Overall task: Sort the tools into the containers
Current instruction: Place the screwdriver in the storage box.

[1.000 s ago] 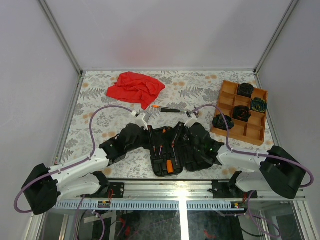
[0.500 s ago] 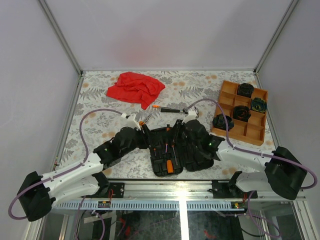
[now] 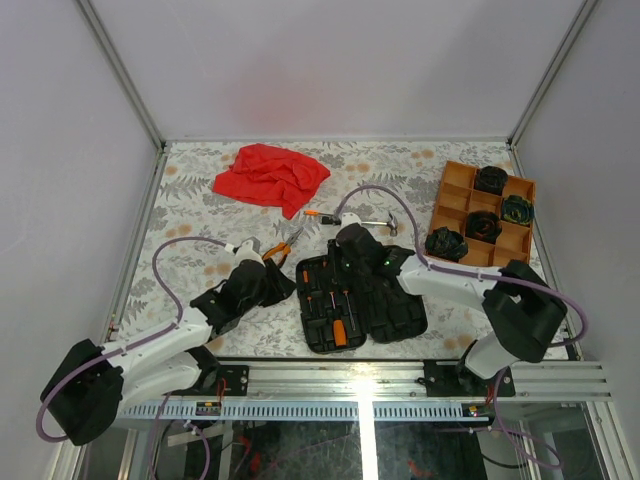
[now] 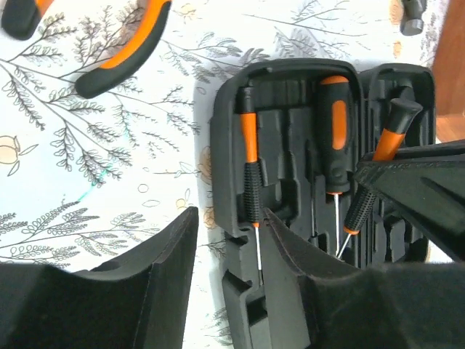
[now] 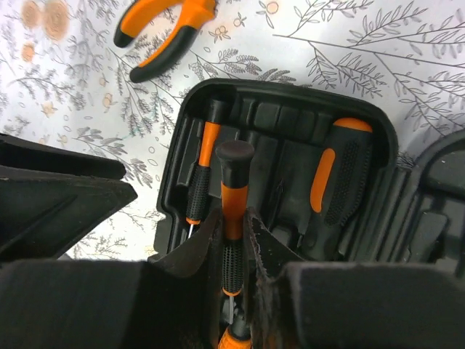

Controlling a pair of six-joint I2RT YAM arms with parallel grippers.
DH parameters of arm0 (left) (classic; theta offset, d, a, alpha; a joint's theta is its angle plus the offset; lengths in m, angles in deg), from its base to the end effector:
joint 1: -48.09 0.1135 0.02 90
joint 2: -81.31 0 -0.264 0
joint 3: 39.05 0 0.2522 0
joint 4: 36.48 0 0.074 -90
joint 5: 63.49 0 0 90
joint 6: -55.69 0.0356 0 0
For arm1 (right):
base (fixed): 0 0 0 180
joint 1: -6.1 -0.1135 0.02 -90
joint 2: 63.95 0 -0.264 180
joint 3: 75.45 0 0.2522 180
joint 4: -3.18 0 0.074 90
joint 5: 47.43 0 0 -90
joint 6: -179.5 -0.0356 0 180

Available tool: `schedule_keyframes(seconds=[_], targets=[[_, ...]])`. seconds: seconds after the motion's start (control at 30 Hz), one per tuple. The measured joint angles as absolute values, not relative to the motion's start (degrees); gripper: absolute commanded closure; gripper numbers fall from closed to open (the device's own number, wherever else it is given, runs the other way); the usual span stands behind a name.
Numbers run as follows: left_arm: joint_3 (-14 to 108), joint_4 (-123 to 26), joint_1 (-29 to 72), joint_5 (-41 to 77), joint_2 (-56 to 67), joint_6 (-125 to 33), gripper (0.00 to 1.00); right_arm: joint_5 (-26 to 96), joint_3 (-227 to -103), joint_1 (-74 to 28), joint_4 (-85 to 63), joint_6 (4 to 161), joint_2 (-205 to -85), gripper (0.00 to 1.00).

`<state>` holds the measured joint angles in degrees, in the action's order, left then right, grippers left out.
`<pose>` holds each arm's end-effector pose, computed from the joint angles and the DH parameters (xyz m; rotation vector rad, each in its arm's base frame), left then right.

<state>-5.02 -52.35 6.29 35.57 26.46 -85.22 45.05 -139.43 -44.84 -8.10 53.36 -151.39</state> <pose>0.1463 -0.1233 0.1745 -0.2735 2.2825 -0.7088 0.2089 0.2550 0.2144 -0.2698 2.2794 0.7916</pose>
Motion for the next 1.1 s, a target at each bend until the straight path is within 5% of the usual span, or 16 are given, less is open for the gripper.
schedule_keyframes(seconds=[0.67,1.1], targets=[[-9.78,-41.12,8.36,26.39,19.95,-84.59,0.73,42.65,-148.58,-44.84,-11.14,53.27,-164.66,0.95],[-11.14,-36.03,8.36,24.69,17.28,-84.57,0.79,42.54,-151.10,-44.80,-12.98,51.11,-168.33,0.73]])
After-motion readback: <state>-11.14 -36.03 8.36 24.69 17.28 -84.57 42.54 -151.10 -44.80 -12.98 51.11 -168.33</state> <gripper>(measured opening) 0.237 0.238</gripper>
